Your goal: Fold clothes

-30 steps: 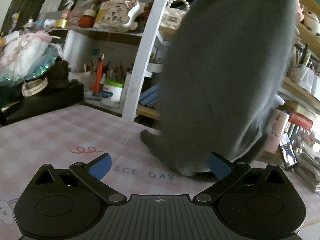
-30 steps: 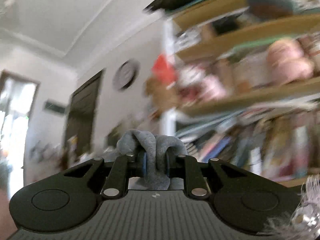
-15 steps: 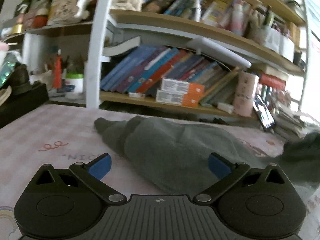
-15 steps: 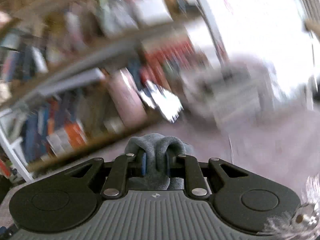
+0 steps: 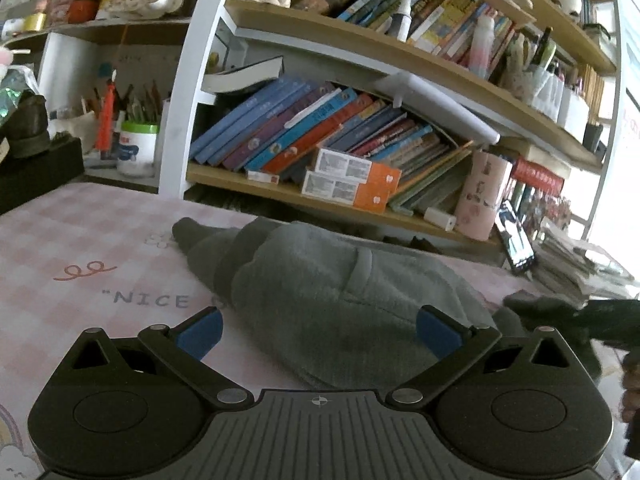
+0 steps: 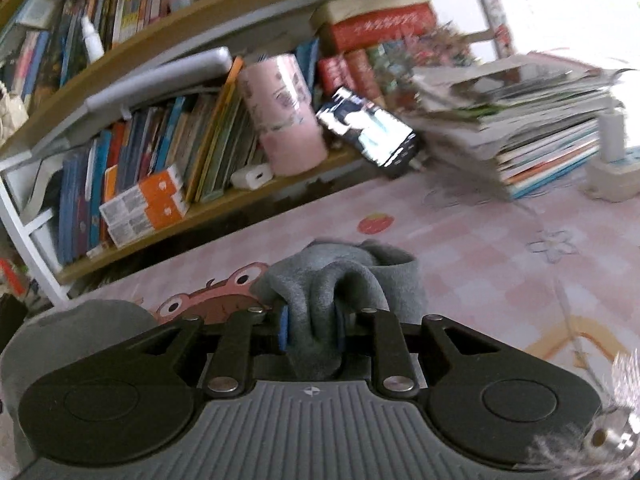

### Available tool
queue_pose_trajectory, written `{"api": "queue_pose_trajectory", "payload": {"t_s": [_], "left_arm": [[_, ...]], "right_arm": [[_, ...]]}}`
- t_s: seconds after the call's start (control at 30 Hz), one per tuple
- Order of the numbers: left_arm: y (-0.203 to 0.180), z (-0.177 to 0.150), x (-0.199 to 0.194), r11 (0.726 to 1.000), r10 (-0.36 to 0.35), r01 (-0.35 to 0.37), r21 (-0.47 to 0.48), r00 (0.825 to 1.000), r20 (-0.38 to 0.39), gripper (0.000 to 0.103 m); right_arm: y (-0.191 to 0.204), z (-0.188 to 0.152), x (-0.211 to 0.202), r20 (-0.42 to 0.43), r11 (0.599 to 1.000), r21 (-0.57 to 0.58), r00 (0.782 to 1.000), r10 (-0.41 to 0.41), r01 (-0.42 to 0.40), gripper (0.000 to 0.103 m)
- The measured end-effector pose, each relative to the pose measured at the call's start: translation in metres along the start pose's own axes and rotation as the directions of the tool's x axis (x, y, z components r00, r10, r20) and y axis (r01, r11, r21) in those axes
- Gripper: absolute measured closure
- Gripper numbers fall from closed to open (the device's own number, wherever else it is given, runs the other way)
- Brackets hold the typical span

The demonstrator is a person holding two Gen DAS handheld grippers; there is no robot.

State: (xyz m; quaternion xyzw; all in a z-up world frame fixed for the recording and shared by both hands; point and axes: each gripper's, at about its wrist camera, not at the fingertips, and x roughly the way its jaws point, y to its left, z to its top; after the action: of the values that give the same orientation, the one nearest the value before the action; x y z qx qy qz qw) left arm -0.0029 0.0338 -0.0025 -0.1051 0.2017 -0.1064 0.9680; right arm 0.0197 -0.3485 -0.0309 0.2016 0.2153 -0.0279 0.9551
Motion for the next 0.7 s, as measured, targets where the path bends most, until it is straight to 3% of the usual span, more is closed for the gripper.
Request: {"api": "queue_pose_trajectory", "payload": {"t_s": [0.23,0.33,0.43,0.5,0.6,0.67,0.7], "left_arm": [[0.001,0.007,0.013,0.998,-0.02,0.018,-0.064,0.999,-0.03,0.0],[0.0,0.016,0.035,0.992,-0.007,-0.01,-0.124,0.992,-0.129,0.0],[-0.004,0.022,0.066,0.989,0.014,-0.052,-0.142,0.967,-0.254,0.0],[-0.004,0.023,0.081,0.988,0.001,-0.042,-0.15,0.964,-0.266,0.006],[-0.001,0.036,0.098,0.987,-0.017,-0.028,-0.157,0.96,-0.278,0.039],[0.006,0.052,0.105,0.98,-0.033,-0.02,-0.2,0.965,-0.26,0.08],[0.011,0.061,0.108,0.973,-0.039,-0.018,-0.23,0.97,-0.241,0.082]], "right_arm": [[-0.014,0.0,0.011,-0.031,0.994,0.042,0.995,0.099,-0.098,0.081],[-0.026,0.001,0.008,-0.052,0.983,0.131,0.99,0.133,-0.126,0.078],[-0.029,0.002,0.007,-0.061,0.978,0.159,0.988,0.144,-0.133,0.078],[-0.028,0.003,0.006,-0.064,0.978,0.156,0.987,0.146,-0.135,0.078],[-0.03,0.004,0.006,-0.063,0.977,0.159,0.987,0.151,-0.139,0.078],[-0.031,0.005,0.006,-0.056,0.976,0.164,0.987,0.151,-0.14,0.078],[-0.032,0.005,0.006,-0.05,0.976,0.167,0.987,0.15,-0.139,0.078]]}}
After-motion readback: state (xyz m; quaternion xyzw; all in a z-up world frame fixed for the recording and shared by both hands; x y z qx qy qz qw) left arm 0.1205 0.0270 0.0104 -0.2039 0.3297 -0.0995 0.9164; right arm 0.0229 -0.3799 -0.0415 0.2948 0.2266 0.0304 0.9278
